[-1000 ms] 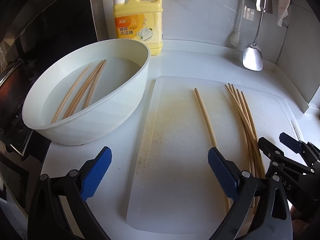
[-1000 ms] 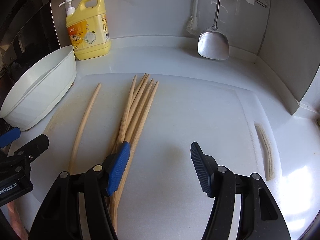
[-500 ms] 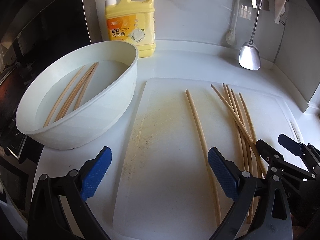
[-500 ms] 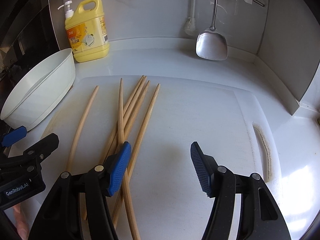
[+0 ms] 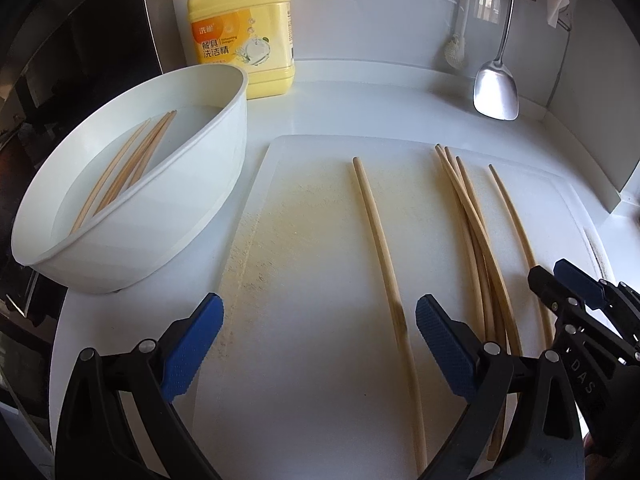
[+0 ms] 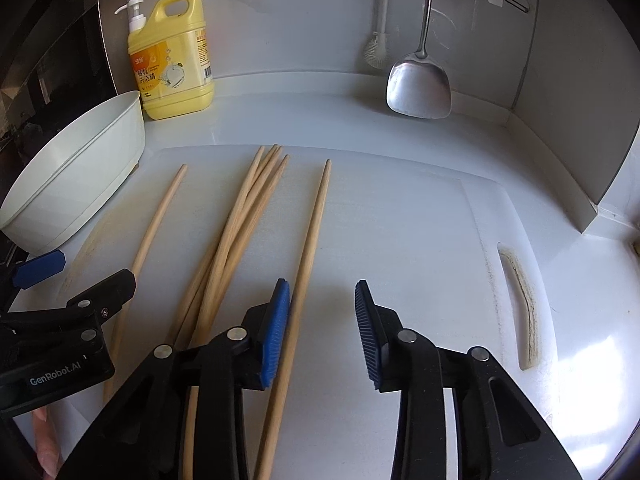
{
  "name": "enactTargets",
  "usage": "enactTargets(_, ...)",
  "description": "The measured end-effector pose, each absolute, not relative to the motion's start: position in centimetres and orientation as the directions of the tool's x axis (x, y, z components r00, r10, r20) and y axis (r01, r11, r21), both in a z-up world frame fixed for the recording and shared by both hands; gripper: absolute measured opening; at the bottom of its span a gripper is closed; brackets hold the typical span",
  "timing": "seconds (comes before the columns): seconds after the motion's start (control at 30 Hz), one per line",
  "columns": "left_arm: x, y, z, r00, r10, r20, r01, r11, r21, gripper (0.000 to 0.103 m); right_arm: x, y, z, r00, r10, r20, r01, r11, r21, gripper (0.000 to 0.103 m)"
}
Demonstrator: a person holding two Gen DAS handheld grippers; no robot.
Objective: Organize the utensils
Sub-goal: 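Close the right tool on one chopstick while the left tool positions over another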
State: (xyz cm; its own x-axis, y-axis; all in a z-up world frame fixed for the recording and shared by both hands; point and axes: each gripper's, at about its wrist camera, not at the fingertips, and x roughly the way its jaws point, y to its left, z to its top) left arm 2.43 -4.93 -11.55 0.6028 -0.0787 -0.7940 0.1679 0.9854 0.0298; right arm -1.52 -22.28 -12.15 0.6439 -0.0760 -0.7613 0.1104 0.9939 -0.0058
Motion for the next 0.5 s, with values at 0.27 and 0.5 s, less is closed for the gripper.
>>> enactTargets(0.27,2.8,-5.6,-12.3,0.584,-0.067,-0.809,0.155,0.987,0.031,0.096,-2.0,-23.8,-12.3,0.646,-0.092,-0.758,0.128,0.992,-0.011,0.028)
enactTargets(0.5,2.7,-6.2,-12.0,0.591,-0.112,-0.799,0.182,0.983,-0.004,0.069,-1.7,-23.4,-12.4,0.656,-0.096,-0.749,0.115,0.993,-0.026,0.027)
